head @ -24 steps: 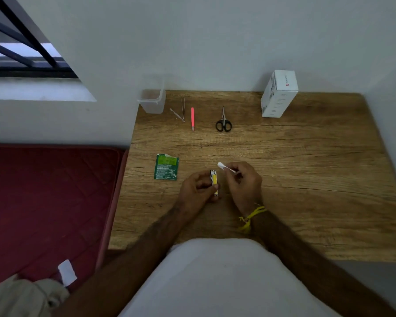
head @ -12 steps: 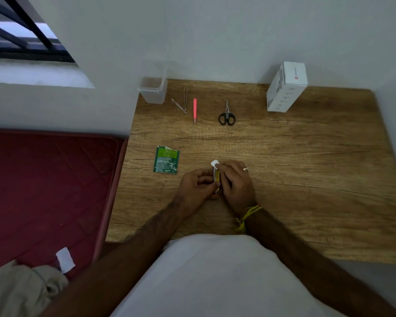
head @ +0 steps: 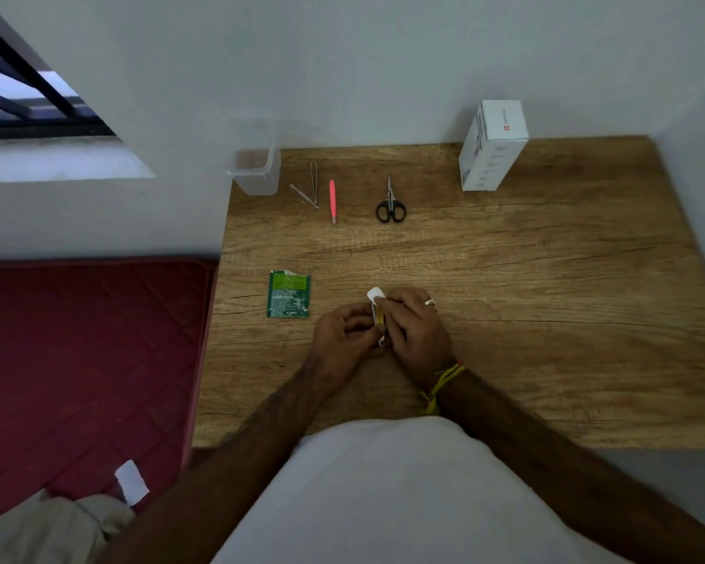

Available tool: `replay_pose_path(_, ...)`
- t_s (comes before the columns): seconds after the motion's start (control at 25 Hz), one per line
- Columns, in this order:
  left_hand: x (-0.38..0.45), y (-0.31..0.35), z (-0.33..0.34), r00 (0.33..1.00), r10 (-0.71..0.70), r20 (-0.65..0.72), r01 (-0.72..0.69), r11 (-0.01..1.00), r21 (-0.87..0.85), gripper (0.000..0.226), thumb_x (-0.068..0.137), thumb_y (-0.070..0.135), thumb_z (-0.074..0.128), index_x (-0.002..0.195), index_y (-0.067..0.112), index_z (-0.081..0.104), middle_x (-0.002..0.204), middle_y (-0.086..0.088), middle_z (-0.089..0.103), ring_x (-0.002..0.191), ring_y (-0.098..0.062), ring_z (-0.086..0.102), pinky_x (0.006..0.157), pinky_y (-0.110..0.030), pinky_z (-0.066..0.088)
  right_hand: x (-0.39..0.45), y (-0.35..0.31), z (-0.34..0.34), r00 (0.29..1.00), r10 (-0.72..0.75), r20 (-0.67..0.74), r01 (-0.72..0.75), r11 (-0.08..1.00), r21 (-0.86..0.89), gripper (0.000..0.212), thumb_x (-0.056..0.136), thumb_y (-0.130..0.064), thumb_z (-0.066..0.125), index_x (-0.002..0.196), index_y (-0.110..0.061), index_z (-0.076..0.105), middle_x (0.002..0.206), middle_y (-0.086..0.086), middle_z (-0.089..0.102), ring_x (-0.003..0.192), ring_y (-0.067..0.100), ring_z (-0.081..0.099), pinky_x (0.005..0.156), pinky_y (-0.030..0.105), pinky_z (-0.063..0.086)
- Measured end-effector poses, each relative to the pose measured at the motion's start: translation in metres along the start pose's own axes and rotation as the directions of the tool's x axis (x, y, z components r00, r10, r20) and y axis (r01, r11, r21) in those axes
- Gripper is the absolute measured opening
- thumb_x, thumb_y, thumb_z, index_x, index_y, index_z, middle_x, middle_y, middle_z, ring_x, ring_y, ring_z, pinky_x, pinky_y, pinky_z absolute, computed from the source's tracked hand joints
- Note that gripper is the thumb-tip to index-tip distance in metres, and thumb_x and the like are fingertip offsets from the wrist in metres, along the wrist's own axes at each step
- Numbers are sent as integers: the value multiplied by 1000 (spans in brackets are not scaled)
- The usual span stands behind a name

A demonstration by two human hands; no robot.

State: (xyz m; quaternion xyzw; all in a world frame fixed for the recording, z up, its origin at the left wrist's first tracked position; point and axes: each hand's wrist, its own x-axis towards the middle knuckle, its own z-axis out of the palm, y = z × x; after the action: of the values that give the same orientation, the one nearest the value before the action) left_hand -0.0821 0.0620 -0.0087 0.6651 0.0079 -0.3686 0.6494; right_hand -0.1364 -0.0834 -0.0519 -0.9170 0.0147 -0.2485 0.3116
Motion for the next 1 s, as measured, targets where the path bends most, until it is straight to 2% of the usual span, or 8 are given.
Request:
replay_pose_path(0.2,0,-1,-2,1000,7,17,-7,1000,12,38,88,-4,70,124,-1,60,108,-22,72,91,-28,74,75,-32,62,-1,-1,-2,998,-59,-2,59,998,5,26,90,-1,61,116,-1,69,110,10,65,104,21,56,94,29,42)
replay_pose_path(0.44,0,-3,-9,996,30,84,-36,997,66,50,81,-10,73,127,8,61,110,-13,74,101,-33,72,89,-42,59,-2,0,-4,996,-85,-21,85,996,-11,23,93,-4,56,111,1,70,106,14,65,100,23,54,91,32,44)
replay_pose_path(0.52,0,-3,-8,996,38,86,-44,997,67,51,81,-12,72,126,8,61,110,-14,74,98,-31,72,89,-41,59,-2,0,-2,990,-140,-13,139,990,-25,22,92,-2,57,109,3,70,107,15,66,102,24,55,95,30,41)
replay_pose_path(0.68,-1,-2,-7,997,35,67,-39,997,61,53,81,-11,72,129,4,58,111,-17,73,99,-31,72,86,-38,60,-1,0,-3,995,-100,-1,100,995,-13,22,91,-3,58,109,2,70,106,15,66,100,26,56,90,35,45)
replay_pose_path(1.0,-2,-1,-6,997,38,68,-44,996,79,50,82,-9,73,128,5,59,111,-15,73,101,-31,72,86,-39,61,-4,1,-5,994,-104,27,104,995,-7,24,92,-5,57,111,0,70,110,13,65,102,26,57,91,34,46)
